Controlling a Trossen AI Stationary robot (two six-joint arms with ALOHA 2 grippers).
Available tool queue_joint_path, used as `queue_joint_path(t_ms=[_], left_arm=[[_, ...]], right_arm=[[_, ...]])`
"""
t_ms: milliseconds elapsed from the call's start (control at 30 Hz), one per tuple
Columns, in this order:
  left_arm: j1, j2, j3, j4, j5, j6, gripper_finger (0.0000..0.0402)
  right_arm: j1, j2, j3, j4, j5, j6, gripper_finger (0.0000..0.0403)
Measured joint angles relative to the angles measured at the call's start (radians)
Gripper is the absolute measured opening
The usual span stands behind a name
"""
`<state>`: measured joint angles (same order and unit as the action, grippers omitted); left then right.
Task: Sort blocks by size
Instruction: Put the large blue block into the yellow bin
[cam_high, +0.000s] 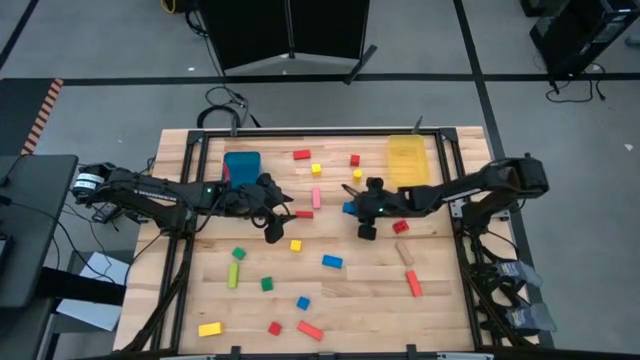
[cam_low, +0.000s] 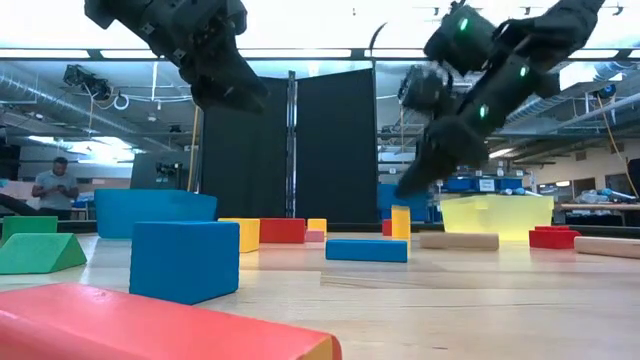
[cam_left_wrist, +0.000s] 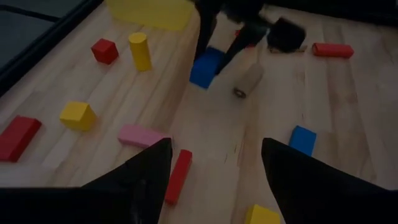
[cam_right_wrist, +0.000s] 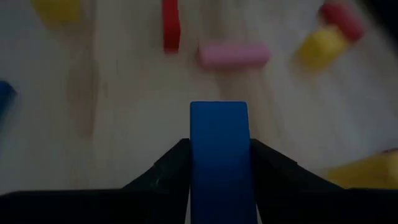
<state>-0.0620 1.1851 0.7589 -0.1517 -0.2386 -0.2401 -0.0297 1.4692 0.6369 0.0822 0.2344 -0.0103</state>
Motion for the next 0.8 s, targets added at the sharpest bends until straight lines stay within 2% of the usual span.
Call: queue_joint_path(t_ms=[133,267,400,533,700,733,800], left_arm=[[0.0,0.008,0.0,0.002,-0.005,-0.015,0.0257],[-0.001,0.05,-0.001,0.002,-0.008,-0.034,0.0257],[-0.005,0.119,0.0,0.029,-0.008,-0.029,0.0257],[-0.005,0.188,0.0,0.068,-0.003,-0.019,0.0257],[-0.006,0.244,0.0,0.104,0.023,0.002,0.0257],[-0.006,0.253,0.0,0.103,0.034,0.002,0.0257],[-0.008,0.266,0.0,0.089,0.083,0.005,0.0257]], right_arm=[[0.013,-0.169,0.001,-0.051,0.089,-0.046,0.0141],[-0.002,-0.371,0.002,-0.218,0.307,-0.044,0.0141],[-0.099,-0.511,0.003,-0.447,0.476,0.079,0.0141],[-0.251,-0.539,0.0,-0.608,0.513,0.221,0.0141],[-0.429,-0.486,-0.041,-0.594,0.517,0.25,0.0141],[-0.456,-0.472,-0.047,-0.593,0.496,0.25,0.0149],[-0.493,-0.444,-0.048,-0.594,0.447,0.24,0.0203]])
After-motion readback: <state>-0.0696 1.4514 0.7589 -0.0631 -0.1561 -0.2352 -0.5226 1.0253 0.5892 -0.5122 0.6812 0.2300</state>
